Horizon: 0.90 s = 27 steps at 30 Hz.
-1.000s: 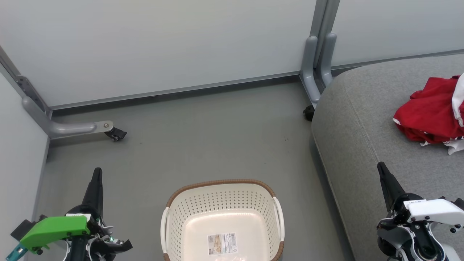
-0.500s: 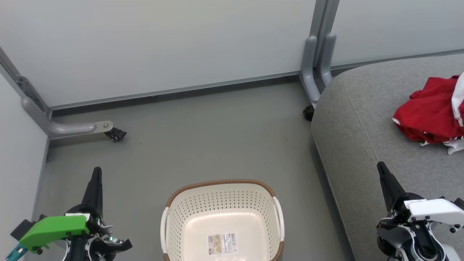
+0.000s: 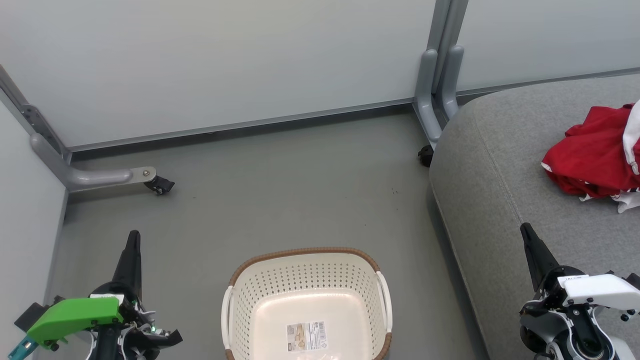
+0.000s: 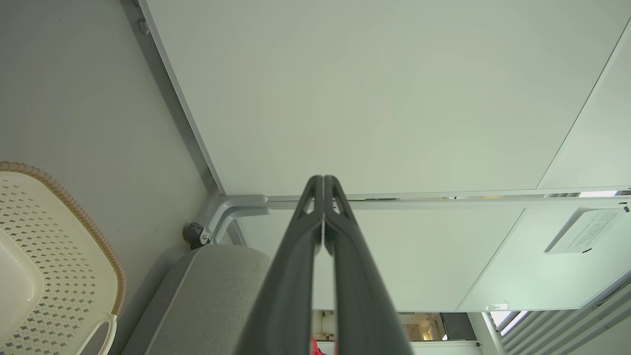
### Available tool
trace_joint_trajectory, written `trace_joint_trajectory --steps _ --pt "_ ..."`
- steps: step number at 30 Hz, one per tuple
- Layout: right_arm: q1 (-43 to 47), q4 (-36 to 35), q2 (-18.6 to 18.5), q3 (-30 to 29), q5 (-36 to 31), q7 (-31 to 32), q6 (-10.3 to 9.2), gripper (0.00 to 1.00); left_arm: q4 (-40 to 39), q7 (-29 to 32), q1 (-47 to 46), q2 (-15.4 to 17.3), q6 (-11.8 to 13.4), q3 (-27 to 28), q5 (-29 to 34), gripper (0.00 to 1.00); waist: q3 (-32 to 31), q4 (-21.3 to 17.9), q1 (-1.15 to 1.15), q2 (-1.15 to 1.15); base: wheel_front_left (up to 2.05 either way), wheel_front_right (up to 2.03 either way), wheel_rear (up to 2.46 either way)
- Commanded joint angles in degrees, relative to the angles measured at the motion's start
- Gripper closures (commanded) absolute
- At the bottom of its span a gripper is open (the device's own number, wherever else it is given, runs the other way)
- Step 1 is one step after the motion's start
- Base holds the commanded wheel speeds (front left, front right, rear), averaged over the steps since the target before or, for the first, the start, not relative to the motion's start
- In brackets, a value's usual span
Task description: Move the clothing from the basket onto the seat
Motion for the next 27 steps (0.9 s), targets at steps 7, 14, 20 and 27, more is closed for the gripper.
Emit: trace_joint_trajectory --steps 7,14,20,27 --pt "-0.53 0.14 -0.03 -0.29 -0.23 0.32 -0.02 1.00 -0.14 0.20 -0.62 0.31 -0.37 0.14 -0.16 1.00 0.00 0.00 0.00 0.00 0.00 0.00 0.00" --pt "-0.54 0.15 0.01 -0.37 -0.34 0.35 -0.02 1.00 -0.14 0.20 -0.62 0.31 -0.37 0.14 -0.17 1.00 0.00 0.00 0.00 0.00 0.00 0.00 0.00" --pt "-0.55 0.15 0.06 -0.44 -0.39 0.43 -0.02 1.00 -0.14 0.20 -0.62 0.31 -0.37 0.14 -0.17 1.00 0.00 0.00 0.00 0.00 0.00 0.00 0.00" --pt "-0.56 0.16 0.12 -0.50 -0.49 0.52 -0.02 1.00 -0.14 0.20 -0.62 0.31 -0.37 0.13 -0.17 1.00 0.00 0.00 0.00 0.00 0.00 0.00 0.00"
